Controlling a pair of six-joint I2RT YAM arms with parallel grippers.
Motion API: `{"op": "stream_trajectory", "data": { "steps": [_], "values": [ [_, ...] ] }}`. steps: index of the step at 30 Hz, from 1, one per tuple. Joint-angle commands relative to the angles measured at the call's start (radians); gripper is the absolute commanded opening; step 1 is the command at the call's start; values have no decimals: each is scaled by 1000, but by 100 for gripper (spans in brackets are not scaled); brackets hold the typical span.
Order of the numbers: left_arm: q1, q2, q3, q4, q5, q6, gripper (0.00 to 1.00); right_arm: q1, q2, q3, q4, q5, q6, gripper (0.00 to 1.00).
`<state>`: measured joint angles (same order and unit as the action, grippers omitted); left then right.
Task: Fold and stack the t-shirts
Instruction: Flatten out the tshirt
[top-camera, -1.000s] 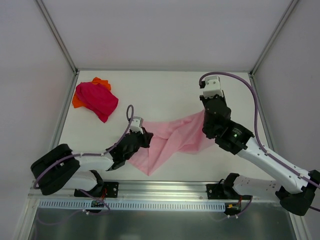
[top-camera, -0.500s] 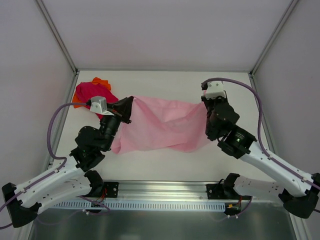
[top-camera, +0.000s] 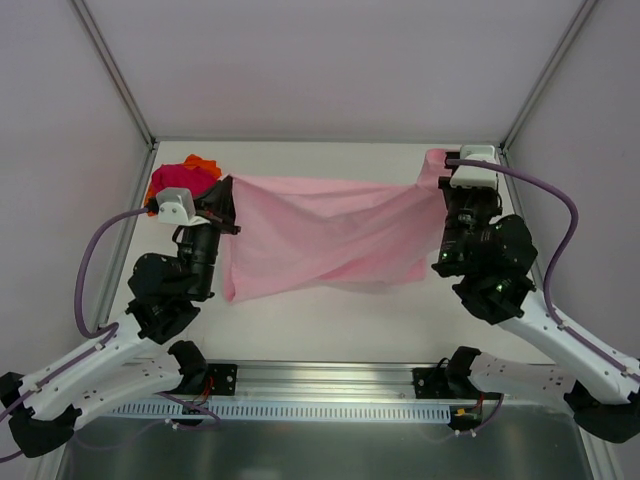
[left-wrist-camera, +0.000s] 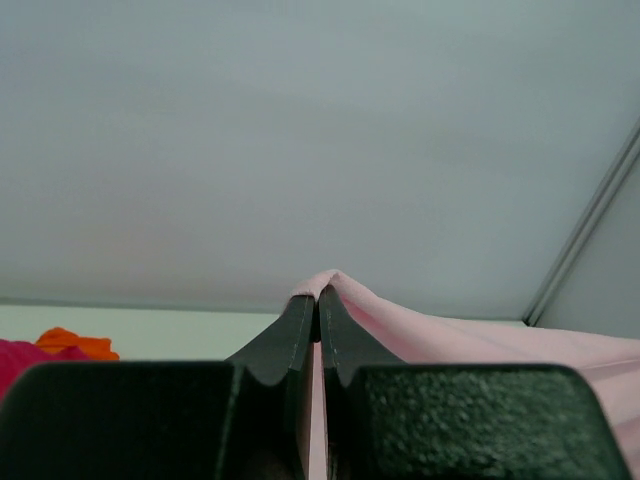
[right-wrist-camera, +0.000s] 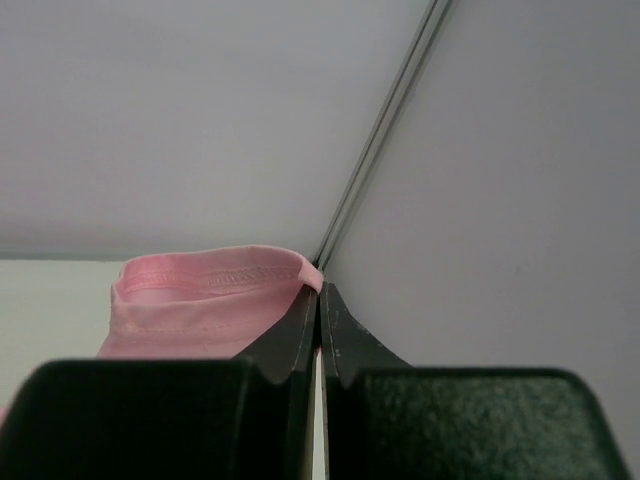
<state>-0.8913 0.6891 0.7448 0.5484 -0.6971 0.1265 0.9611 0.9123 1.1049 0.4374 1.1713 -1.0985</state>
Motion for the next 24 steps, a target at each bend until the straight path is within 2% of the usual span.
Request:
{"op": "stream_trajectory", "data": {
  "steps": [1, 7, 11, 15, 18, 20, 24],
  "values": [
    [-8, -13, 45, 108, -7, 93, 0, 4, -32, 13, 239, -22, -172, 1],
    [-9, 32, 86, 196, 33, 173, 0, 4, -107, 30, 245, -104, -193, 1],
    [-8, 101, 230, 153, 41, 208, 0, 4, -121, 124, 160, -143, -207, 1],
    [-6, 179, 352, 101, 22, 289, 0, 2, -95, 217, 147, -177, -296, 1],
    [9, 220, 416, 48, 15, 301, 0, 2, -72, 279, 112, -183, -298, 1],
    [25, 216, 419, 48, 5, 279, 0, 2, -73, 268, 101, -194, -281, 1],
    [28, 133, 404, -34, 73, 173, 0, 2, -99, 213, 104, -206, -276, 1]
  ]
}}
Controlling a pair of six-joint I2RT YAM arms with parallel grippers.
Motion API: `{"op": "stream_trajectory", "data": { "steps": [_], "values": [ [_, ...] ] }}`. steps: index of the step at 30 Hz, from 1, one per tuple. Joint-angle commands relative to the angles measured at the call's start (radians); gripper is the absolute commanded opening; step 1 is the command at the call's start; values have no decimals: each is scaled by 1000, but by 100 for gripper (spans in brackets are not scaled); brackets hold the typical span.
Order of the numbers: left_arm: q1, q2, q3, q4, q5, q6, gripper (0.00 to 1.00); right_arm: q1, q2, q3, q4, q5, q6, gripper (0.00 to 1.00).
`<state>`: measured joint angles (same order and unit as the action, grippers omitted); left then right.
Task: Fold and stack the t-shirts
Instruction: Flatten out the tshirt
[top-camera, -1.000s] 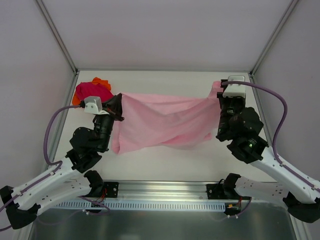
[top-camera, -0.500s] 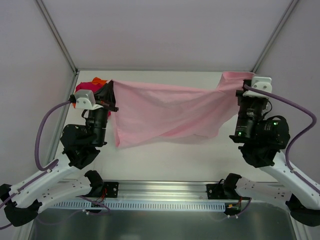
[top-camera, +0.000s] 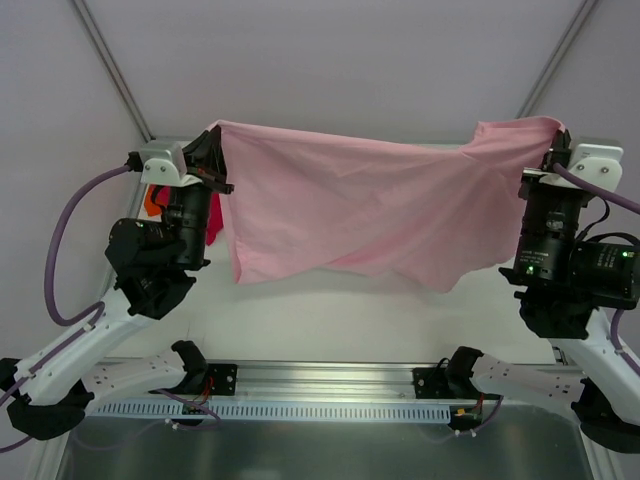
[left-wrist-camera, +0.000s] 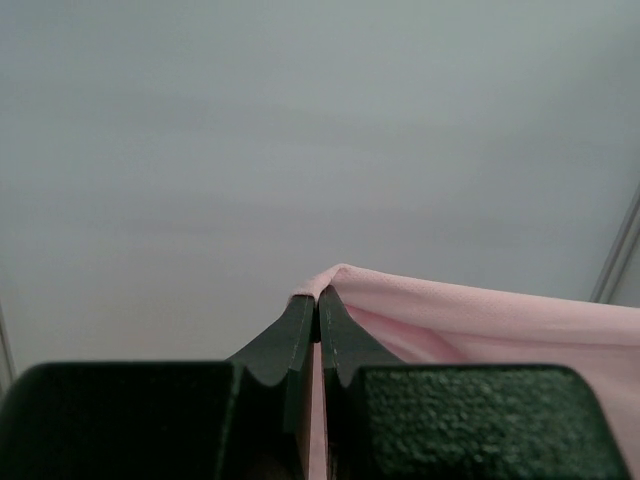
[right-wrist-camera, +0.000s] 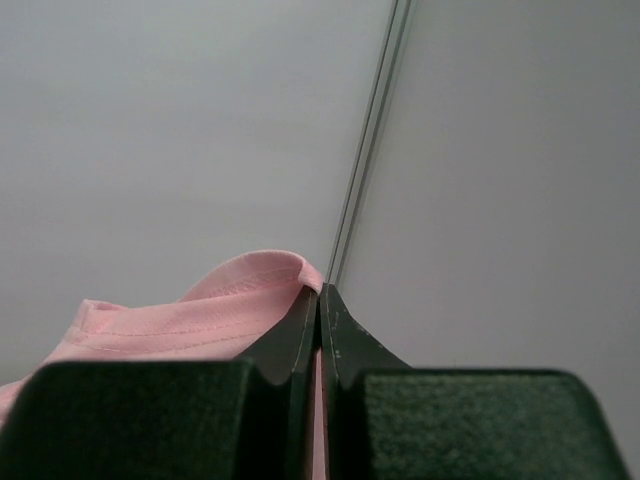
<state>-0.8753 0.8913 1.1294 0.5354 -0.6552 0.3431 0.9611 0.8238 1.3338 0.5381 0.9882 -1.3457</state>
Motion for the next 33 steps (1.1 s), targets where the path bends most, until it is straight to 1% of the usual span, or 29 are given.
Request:
{"op": "stream_trajectory", "data": {
  "steps": [1, 2, 4, 5, 6, 9, 11, 14, 17, 19, 20, 22, 23, 24, 26, 31, 33],
  "values": [
    [12, -74, 26, -44, 38, -55, 0, 2, -15, -15, 3, -20, -32, 1],
    [12, -78, 42, -67, 49, -62, 0, 4, -18, -10, -15, -23, -11, 1],
    [12, -94, 49, -112, 72, -84, 0, 4, -22, 45, -145, -32, 51, 1],
    [12, -101, 47, -117, 81, -90, 0, 4, -26, 66, -189, -49, 115, 1],
    [12, -118, 49, -124, 101, -110, 0, 4, -25, 115, -264, -51, 140, 1],
    [12, -130, 72, -156, 149, -130, 0, 4, -15, 178, -354, -75, 183, 1],
    [13, -135, 96, -181, 175, -134, 0, 4, -28, 215, -374, -101, 195, 1],
    [12, -143, 107, -195, 230, -144, 0, 4, -54, 212, -377, -144, 209, 1],
    [12, -150, 110, -206, 282, -151, 0, 4, -90, 219, -418, -190, 256, 1],
    [12, -161, 110, -213, 331, -162, 0, 4, -124, 225, -476, -232, 324, 1],
    [12, -166, 112, -219, 348, -167, 0, 4, -127, 261, -560, -264, 350, 1],
    [12, -181, 110, -233, 379, -174, 0, 4, -130, 313, -657, -311, 416, 1],
    [12, -187, 109, -238, 409, -177, 0, 4, -130, 339, -737, -362, 471, 1],
    [12, -198, 109, -242, 425, -187, 0, 2, -129, 385, -766, -385, 496, 1],
    [12, -212, 109, -249, 477, -193, 0, 2, -121, 422, -840, -452, 546, 1],
    [12, -241, 115, -259, 539, -202, 0, 2, -92, 508, -908, -517, 603, 1],
    [12, -250, 113, -261, 555, -204, 0, 2, -66, 524, -917, -516, 612, 1]
  ]
}}
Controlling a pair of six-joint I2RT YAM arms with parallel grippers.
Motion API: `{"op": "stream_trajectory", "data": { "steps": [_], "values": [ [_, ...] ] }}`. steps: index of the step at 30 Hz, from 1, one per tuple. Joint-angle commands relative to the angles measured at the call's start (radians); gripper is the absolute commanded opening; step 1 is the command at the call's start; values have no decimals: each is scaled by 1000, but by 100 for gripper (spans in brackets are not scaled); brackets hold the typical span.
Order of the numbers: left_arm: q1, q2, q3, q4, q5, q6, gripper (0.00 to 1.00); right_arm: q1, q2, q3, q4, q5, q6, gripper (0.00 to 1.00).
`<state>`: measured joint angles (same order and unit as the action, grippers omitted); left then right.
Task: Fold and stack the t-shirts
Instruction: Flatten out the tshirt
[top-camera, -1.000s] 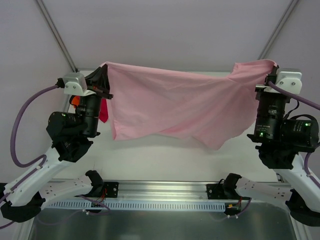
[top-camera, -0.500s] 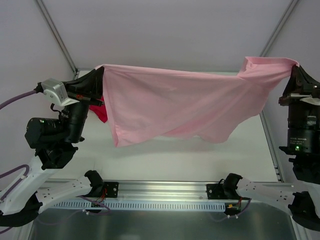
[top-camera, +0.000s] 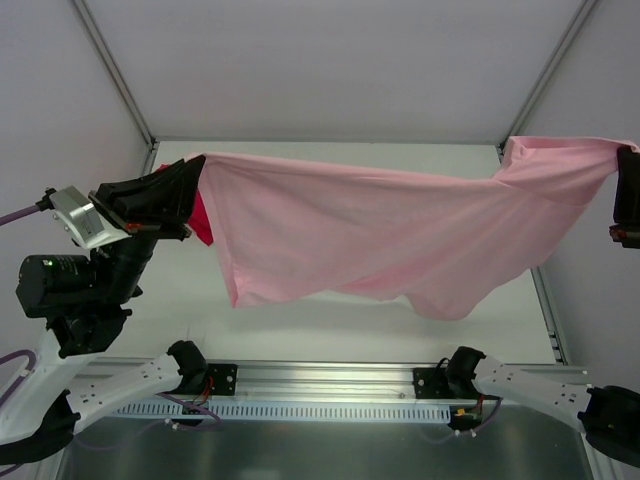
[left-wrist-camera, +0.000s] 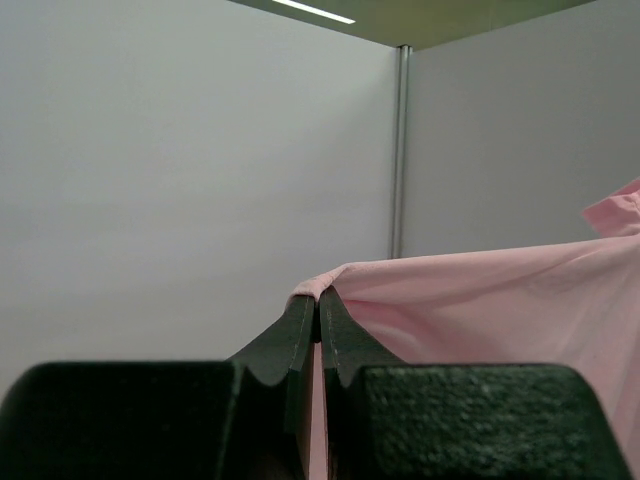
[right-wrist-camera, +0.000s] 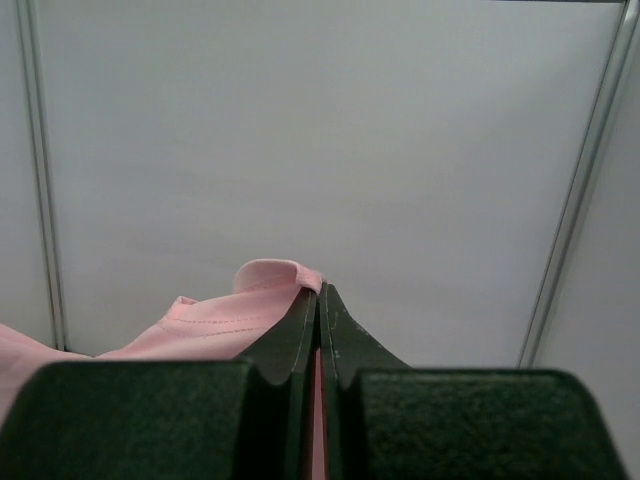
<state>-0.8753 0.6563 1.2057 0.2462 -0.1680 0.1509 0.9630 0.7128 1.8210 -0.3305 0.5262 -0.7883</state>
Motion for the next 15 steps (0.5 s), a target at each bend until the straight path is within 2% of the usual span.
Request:
{"op": "stream_trajectory", "data": {
  "steps": [1, 6, 11, 15],
  "values": [
    [12, -14, 35, 27, 73, -11, 0, 0, 54, 52, -57, -52, 52, 1],
    [10, 6, 15, -16, 102, -10, 0, 0, 70, 6, -45, -32, 59, 1],
    [12, -3, -64, -27, 173, -42, 0, 0, 30, -34, -166, -119, 141, 1],
    [10, -21, -94, -28, 203, -62, 0, 0, -7, -40, -219, -131, 166, 1]
  ]
}}
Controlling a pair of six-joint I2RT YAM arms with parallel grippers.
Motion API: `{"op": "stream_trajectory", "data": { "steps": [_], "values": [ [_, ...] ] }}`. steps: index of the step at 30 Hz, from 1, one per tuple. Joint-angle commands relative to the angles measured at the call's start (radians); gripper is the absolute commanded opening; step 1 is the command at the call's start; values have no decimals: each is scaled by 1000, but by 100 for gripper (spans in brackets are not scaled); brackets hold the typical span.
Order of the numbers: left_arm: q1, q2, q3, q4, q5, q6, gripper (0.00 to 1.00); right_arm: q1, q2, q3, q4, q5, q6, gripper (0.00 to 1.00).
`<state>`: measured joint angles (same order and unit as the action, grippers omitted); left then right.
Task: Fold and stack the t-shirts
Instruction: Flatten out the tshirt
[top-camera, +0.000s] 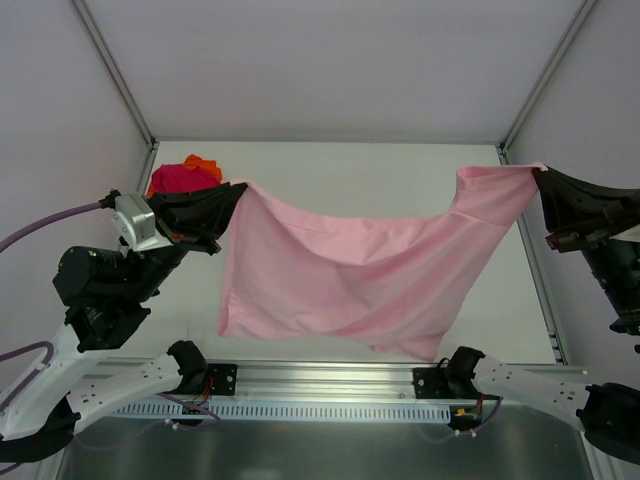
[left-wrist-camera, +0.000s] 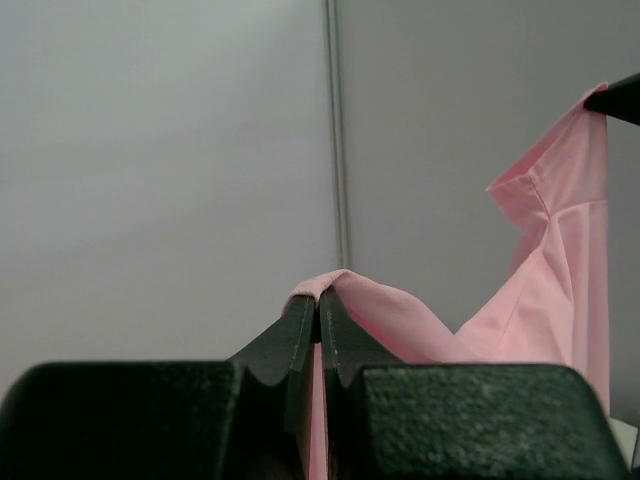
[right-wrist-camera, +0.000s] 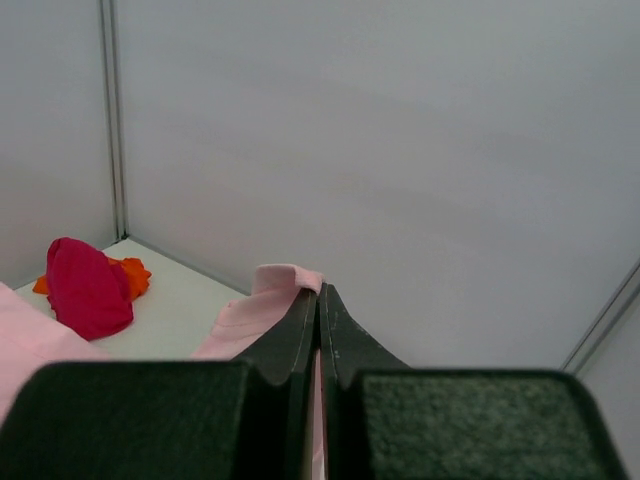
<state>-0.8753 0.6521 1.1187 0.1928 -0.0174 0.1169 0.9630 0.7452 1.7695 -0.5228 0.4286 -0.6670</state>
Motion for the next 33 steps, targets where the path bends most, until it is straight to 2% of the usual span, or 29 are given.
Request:
{"op": "stream_trajectory", "data": {
  "steps": [1, 8, 33],
  "values": [
    [10, -17, 3, 22, 59, -31, 0, 0, -55, 13, -28, -31, 47, 1],
    [10, -31, 43, -15, 85, -39, 0, 0, -37, 128, -109, -31, 60, 1],
    [12, -187, 21, -75, 57, -39, 0, -1, -36, 186, -163, 13, 49, 1]
  ]
}}
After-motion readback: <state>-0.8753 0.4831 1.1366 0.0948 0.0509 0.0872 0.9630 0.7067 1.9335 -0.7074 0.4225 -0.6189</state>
